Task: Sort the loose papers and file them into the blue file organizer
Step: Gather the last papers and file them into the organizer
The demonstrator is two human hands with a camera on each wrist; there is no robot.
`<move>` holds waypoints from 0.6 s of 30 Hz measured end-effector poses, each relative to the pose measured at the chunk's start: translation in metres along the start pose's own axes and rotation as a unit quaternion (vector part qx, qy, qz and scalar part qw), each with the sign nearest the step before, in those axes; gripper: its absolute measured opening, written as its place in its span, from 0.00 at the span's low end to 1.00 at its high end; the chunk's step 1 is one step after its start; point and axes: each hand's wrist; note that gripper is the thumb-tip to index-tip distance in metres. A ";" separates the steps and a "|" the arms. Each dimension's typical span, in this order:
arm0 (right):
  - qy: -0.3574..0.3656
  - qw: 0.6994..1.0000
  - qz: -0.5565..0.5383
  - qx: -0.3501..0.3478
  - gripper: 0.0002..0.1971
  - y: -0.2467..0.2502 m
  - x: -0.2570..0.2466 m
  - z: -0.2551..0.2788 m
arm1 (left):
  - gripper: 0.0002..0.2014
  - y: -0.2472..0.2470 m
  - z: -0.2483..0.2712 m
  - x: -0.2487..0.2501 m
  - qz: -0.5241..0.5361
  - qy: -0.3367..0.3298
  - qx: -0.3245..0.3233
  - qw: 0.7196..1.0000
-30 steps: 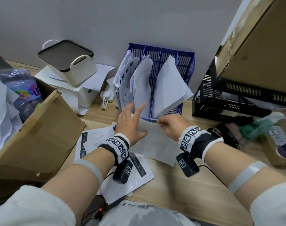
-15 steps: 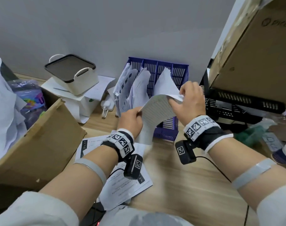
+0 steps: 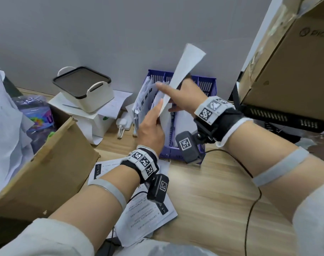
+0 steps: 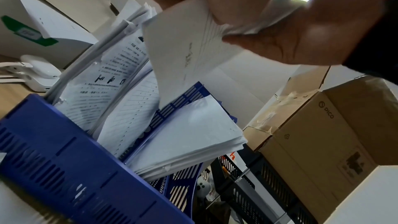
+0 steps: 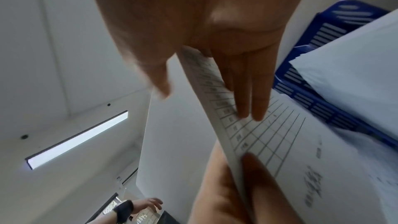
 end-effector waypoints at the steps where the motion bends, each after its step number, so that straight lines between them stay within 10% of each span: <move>1: -0.007 1.000 -0.015 0.016 0.20 -0.001 -0.002 -0.008 | 0.30 -0.001 0.000 -0.003 0.001 -0.006 -0.003 1.000; 11: -0.001 0.994 0.085 0.067 0.18 -0.001 0.028 -0.034 | 0.42 -0.019 -0.010 -0.042 -0.032 0.110 -0.205 0.972; 18: -0.030 0.989 0.113 0.086 0.22 -0.038 0.069 -0.025 | 0.20 -0.010 0.004 -0.076 0.006 0.177 -0.190 0.966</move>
Point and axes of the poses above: each hand's wrist, its own z-axis away from the middle knuckle, its own y-axis out of the back of the hand, x = y × z, and after that the axes turned 3 degrees about z, right-handed
